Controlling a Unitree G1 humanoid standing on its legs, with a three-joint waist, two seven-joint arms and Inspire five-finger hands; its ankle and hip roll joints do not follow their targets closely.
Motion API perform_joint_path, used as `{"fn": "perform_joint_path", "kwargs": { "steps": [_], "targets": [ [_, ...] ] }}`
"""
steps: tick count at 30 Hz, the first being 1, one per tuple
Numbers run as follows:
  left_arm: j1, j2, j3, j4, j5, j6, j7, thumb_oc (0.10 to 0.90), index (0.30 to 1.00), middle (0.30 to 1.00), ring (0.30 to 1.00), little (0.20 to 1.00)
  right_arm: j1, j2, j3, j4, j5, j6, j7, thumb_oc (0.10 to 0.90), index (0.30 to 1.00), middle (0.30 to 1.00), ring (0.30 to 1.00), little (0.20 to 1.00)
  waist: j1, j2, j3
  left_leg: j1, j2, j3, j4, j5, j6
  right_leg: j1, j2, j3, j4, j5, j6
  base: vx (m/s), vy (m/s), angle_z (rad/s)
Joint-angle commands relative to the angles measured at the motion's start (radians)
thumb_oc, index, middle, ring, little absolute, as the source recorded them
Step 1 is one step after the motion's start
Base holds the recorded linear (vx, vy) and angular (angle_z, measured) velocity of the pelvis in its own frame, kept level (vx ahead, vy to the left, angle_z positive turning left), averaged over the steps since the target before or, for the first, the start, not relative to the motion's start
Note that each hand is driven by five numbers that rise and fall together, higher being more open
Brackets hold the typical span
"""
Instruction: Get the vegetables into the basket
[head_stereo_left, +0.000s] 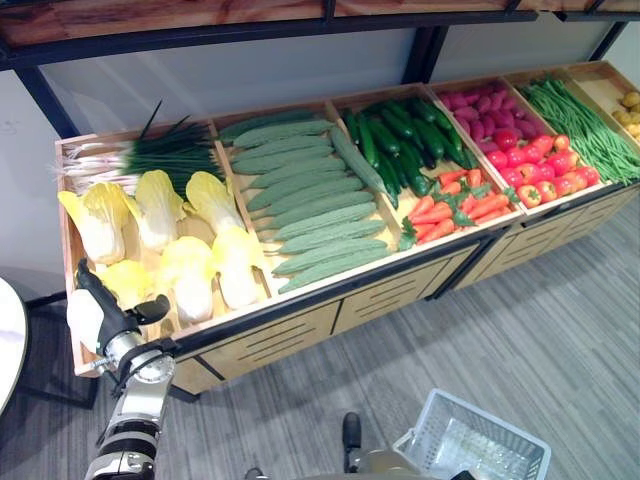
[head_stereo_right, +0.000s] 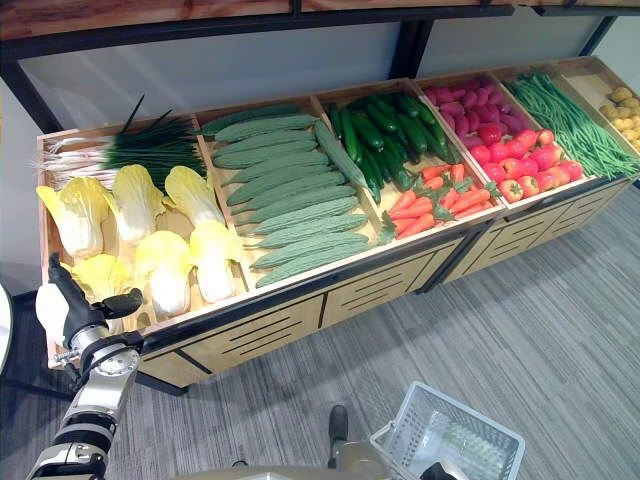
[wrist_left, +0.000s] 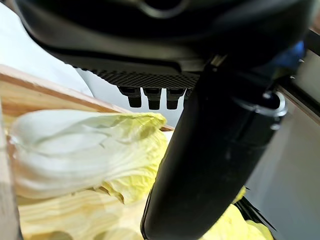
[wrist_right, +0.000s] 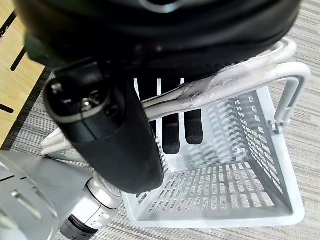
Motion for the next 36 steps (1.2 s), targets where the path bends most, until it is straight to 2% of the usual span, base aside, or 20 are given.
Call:
{"fn": "perform_joint_path", "kwargs": {
  "steps": [1, 10, 13, 25, 26, 27, 30, 34, 36],
  "targets": [
    [-0.118, 0.097, 0.038, -0.072, 0.094, -0.039, 0.075, 0.900, 1.000, 1.000, 1.000, 1.000, -0.050, 0.019, 0.049, -0.002, -0.004, -0.052, -0.020, 0.400, 0.300, 0.300, 0.300, 0.300, -0.001, -0.043, -0.042, -0.065, -0.007, -0.039, 0.000, 0.008, 0.005, 0.108, -0.086, 0.041, 0.005, -0.063, 0.091, 0.00, 0.000, 0.00],
    [-0.122, 0.093, 0.045, -0.060, 0.098, -0.016, 0.089, 0.900, 1.000, 1.000, 1.000, 1.000, -0.048, 0.017, 0.049, 0.003, -0.014, -0.048, -0.024, 0.400, 0.300, 0.300, 0.300, 0.300, -0.002, -0.044, -0.039, -0.064, -0.006, -0.036, 0.000, 0.009, 0.005, 0.106, -0.085, 0.043, 0.005, -0.064, 0.091, 0.00, 0.000, 0.00],
    [-0.128, 0.089, 0.036, -0.004, 0.081, 0.002, 0.079, 0.900, 1.000, 1.000, 1.000, 1.000, -0.048, 0.014, 0.055, -0.005, -0.019, -0.044, -0.019, 0.400, 0.300, 0.300, 0.300, 0.300, -0.004, -0.044, -0.035, -0.067, -0.007, -0.035, 0.000, 0.009, 0.006, 0.100, -0.084, 0.047, 0.005, -0.061, 0.091, 0.00, 0.000, 0.00],
    [-0.187, 0.129, -0.076, 0.186, 0.113, 0.077, -0.009, 0.900, 1.000, 1.000, 1.000, 1.000, -0.067, 0.000, 0.067, -0.013, -0.016, -0.032, -0.017, 0.400, 0.300, 0.300, 0.300, 0.300, -0.018, -0.035, -0.018, -0.073, -0.010, -0.026, 0.000, 0.012, 0.010, 0.081, -0.082, 0.063, 0.005, -0.051, 0.092, 0.00, 0.003, -0.01],
    [-0.197, 0.136, -0.106, 0.227, 0.134, 0.095, -0.043, 0.535, 0.489, 0.489, 0.489, 0.489, -0.074, -0.005, 0.068, -0.009, -0.013, -0.032, -0.014, 0.400, 0.300, 0.300, 0.300, 0.300, -0.020, -0.032, -0.014, -0.073, -0.012, -0.026, 0.000, 0.012, 0.011, 0.082, -0.083, 0.063, 0.005, -0.051, 0.092, 0.01, 0.024, -0.08],
    [-0.195, 0.141, -0.113, 0.248, 0.141, 0.101, -0.050, 0.400, 0.300, 0.300, 0.300, 0.300, -0.074, -0.005, 0.071, -0.013, -0.013, -0.029, -0.011, 0.400, 0.300, 0.300, 0.300, 0.300, -0.020, -0.032, -0.014, -0.072, -0.012, -0.026, 0.000, 0.012, 0.011, 0.082, -0.082, 0.064, 0.005, -0.051, 0.092, 0.01, 0.028, -0.04],
    [-0.196, 0.138, -0.116, 0.285, 0.136, 0.104, -0.057, 0.400, 0.300, 0.300, 0.300, 0.300, -0.077, -0.005, 0.073, -0.008, -0.015, -0.030, -0.009, 0.400, 0.300, 0.300, 0.300, 0.300, -0.019, -0.031, -0.014, -0.070, -0.012, -0.026, 0.000, 0.011, 0.010, 0.084, -0.082, 0.064, 0.005, -0.052, 0.092, 0.00, 0.002, -0.01],
    [-0.179, 0.124, -0.075, 0.312, 0.076, 0.091, -0.042, 0.400, 0.300, 0.300, 0.300, 0.300, -0.071, -0.004, 0.077, -0.013, -0.022, -0.030, -0.006, 0.400, 0.300, 0.300, 0.300, 0.300, -0.019, -0.031, -0.022, -0.060, -0.011, -0.023, 0.000, 0.008, 0.009, 0.092, -0.081, 0.064, 0.005, -0.056, 0.092, 0.01, 0.002, -0.03],
    [-0.149, 0.114, -0.007, 0.244, 0.013, 0.057, -0.001, 0.400, 0.300, 0.300, 0.300, 0.300, -0.057, -0.003, 0.064, -0.010, -0.022, -0.026, -0.003, 0.400, 0.300, 0.300, 0.300, 0.300, -0.013, -0.033, -0.033, -0.050, -0.010, -0.022, 0.000, 0.004, 0.008, 0.103, -0.081, 0.059, 0.005, -0.061, 0.091, 0.03, 0.000, -0.06]
  ]
}}
